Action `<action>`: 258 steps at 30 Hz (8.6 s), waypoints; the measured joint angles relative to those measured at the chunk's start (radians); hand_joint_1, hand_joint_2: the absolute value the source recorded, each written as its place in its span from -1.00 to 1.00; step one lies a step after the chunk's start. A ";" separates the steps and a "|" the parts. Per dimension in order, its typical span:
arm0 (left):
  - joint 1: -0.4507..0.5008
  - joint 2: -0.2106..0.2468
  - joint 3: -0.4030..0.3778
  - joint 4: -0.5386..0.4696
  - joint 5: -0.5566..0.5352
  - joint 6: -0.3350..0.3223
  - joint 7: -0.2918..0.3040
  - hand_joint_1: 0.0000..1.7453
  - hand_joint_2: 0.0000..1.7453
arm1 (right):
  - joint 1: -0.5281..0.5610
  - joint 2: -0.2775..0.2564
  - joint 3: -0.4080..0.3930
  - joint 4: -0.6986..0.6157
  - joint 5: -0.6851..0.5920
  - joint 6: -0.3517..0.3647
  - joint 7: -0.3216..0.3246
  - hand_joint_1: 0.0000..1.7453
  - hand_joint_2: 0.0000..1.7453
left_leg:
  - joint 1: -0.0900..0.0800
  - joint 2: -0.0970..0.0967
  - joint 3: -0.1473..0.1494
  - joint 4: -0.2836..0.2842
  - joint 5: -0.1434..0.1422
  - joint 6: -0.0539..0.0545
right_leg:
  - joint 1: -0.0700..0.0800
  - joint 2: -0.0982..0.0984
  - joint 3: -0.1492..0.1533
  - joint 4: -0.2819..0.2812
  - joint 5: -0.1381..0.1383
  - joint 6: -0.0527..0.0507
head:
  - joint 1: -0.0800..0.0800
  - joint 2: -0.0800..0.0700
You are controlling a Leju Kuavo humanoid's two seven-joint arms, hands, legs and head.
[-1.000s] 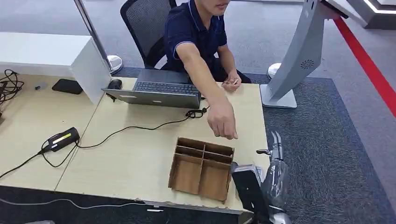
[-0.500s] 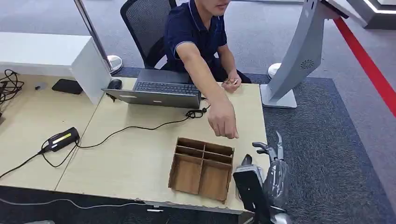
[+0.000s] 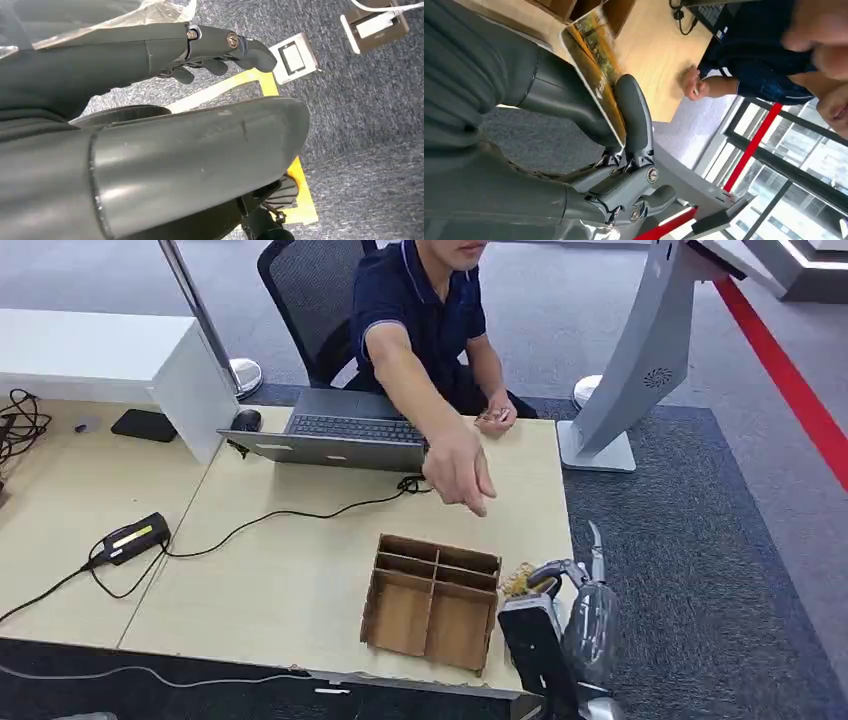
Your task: Pass the card to the sensor for recognition and then transmit it.
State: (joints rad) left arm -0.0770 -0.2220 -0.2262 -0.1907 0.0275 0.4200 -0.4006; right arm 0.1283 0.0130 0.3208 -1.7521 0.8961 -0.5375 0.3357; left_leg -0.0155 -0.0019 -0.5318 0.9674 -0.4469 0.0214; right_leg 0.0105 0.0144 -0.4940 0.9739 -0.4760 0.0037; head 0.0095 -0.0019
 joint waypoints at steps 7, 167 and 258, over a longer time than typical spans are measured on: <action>0.000 0.000 0.001 0.000 0.000 0.000 0.000 -1.00 -1.00 | 0.002 -0.004 -0.001 0.003 -0.008 -0.002 0.007 1.00 1.00 | 0.000 0.000 0.000 0.000 0.000 0.000 | 0.000 0.000 0.000 0.000 0.000 0.000 | 0.000 0.000; 0.004 -0.007 0.032 0.000 0.000 -0.002 0.000 -1.00 -1.00 | -0.087 -0.035 0.156 -0.124 0.074 0.024 -0.065 1.00 1.00 | 0.000 0.001 0.001 0.000 0.000 0.000 | 0.000 0.001 0.001 0.000 0.001 0.000 | 0.000 0.000; 0.004 -0.013 0.024 -0.005 0.000 0.002 0.000 -1.00 -1.00 | -0.243 -0.032 0.302 0.310 0.207 0.017 0.189 -1.00 1.00 | 0.000 0.001 0.001 0.000 0.000 0.000 | 0.000 0.001 0.001 0.000 0.001 0.000 | 0.000 0.000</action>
State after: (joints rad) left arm -0.0734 -0.2354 -0.2018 -0.1953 0.0278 0.4219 -0.4006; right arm -0.1143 -0.0187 0.6230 -1.4423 1.1033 -0.5204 0.5246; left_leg -0.0155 -0.0005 -0.5310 0.9676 -0.4467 0.0214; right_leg 0.0104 0.0157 -0.4934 0.9740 -0.4754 0.0034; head 0.0095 -0.0019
